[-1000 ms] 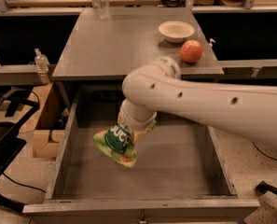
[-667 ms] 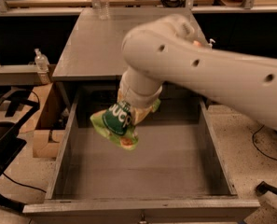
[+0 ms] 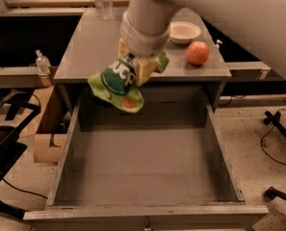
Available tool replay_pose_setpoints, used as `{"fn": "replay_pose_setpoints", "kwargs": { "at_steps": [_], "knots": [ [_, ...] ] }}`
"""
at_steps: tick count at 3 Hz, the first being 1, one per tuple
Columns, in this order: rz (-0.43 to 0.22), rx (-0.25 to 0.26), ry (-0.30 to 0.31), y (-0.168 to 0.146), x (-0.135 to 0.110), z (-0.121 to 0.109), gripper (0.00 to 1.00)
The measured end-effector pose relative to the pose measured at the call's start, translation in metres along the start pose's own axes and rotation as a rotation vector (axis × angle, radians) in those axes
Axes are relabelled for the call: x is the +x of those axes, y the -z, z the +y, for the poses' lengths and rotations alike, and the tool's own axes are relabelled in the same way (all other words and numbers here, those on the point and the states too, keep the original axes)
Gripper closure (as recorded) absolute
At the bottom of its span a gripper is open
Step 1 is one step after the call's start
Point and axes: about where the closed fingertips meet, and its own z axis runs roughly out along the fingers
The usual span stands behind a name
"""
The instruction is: Pick green rice chip bag from top drawer and place on counter
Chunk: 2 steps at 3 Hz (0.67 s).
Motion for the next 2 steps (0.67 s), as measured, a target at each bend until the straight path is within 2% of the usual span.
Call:
{"fn": "replay_pose_setpoints", "kwargs": {
  "at_steps": [1, 2],
  "knots": [
    [0.019, 0.078, -0.039, 0.016, 0.033, -0.052, 1.0],
    [0.055, 0.214, -0.101, 0.036, 0.07, -0.09, 1.0]
  ]
}}
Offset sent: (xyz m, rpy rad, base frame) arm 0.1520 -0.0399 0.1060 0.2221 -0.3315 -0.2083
